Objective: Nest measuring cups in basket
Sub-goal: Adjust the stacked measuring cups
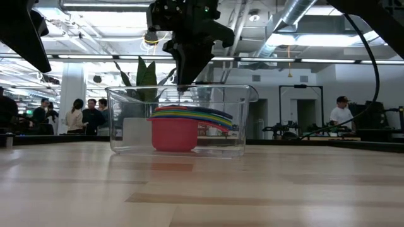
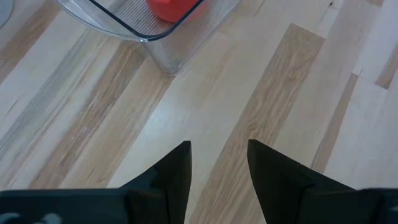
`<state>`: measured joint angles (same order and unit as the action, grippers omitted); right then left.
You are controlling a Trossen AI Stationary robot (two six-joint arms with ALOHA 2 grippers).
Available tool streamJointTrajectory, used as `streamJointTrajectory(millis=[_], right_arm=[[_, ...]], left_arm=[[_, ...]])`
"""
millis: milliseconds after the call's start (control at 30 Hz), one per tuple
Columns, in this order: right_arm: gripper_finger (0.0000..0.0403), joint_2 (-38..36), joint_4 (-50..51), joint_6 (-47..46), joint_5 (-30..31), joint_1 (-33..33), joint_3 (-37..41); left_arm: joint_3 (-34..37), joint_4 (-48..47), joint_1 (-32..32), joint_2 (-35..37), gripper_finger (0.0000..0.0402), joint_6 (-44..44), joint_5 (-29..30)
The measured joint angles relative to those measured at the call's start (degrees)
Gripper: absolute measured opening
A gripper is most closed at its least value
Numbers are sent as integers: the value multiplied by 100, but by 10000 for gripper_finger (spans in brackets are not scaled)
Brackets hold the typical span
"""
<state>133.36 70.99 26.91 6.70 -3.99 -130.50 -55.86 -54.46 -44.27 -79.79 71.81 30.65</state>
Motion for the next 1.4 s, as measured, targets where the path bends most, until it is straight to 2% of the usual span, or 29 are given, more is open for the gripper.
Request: streamJointTrajectory(millis=[100, 233, 467, 633, 933, 1233, 1400], right_arm=[[65, 0, 138, -322, 2, 0, 0], [65, 0, 565, -785, -406, -11, 4], [65, 14, 527, -1528, -549, -11, 427], [65, 11, 563, -1568, -832, -36, 565], [65, 7, 452, -1641, -835, -57, 630], [66, 2, 89, -1785, -831, -61, 1266], [66, 0, 71, -1910, -733, -37, 1303]], left_arm=[[0, 0, 0, 0, 143, 0, -2], [0, 0, 1, 0, 143, -1, -2], [0, 0, 0, 2, 143, -69, -15], [0, -2, 0, 2, 143, -168, -13], [0, -4, 0, 2, 143, -216, -4], [0, -2, 2, 2, 143, -186, -4], [0, -2, 2, 2, 143, -199, -4]])
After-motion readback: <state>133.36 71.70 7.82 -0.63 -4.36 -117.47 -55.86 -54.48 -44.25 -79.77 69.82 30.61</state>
